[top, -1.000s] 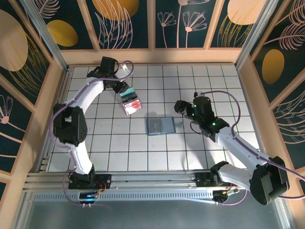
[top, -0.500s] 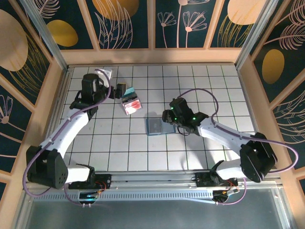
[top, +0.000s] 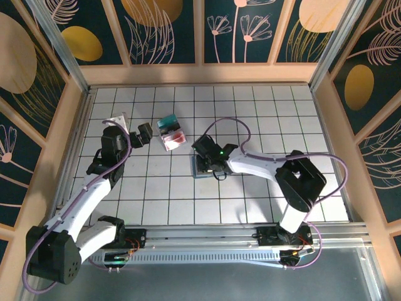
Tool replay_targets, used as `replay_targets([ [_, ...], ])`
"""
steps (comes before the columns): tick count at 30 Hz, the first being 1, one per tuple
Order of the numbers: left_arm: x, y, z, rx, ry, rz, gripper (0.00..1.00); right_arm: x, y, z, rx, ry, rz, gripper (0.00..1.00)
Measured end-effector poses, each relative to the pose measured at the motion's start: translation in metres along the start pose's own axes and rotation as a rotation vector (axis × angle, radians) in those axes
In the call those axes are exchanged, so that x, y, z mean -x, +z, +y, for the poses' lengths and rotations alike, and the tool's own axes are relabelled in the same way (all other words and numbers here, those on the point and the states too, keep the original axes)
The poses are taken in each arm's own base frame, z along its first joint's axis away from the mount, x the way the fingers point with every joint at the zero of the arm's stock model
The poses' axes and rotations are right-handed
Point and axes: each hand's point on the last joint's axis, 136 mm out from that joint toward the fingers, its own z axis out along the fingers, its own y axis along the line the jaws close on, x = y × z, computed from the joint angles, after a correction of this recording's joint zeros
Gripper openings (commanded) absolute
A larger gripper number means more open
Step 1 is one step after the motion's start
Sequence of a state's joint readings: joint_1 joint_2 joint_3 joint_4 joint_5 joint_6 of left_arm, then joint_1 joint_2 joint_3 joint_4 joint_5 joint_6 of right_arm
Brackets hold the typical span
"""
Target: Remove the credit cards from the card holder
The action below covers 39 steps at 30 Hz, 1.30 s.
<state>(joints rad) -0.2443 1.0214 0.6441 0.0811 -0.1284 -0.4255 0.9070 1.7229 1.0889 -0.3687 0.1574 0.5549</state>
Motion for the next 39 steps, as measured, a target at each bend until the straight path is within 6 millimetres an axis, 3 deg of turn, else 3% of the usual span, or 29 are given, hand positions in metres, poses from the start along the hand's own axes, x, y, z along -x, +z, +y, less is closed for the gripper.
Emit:
replay_targets([
  [13, 0.001, 0.006, 0.006, 0.031, -0.083, -0.022, 0.99, -0.006, 0.016, 0.001, -0.033, -0.021, 0.044, 0.56],
  [23, -0.003, 0.01, 0.007, 0.038, -0.092, -0.009, 0.99, -0.013, 0.028, -0.001, -0.049, -0.027, 0.071, 0.59],
  [39, -0.011, 0.016, 0.007, 0.035, -0.09, 0.02, 0.99, -0.013, 0.03, 0.002, -0.042, -0.045, 0.068, 0.29],
])
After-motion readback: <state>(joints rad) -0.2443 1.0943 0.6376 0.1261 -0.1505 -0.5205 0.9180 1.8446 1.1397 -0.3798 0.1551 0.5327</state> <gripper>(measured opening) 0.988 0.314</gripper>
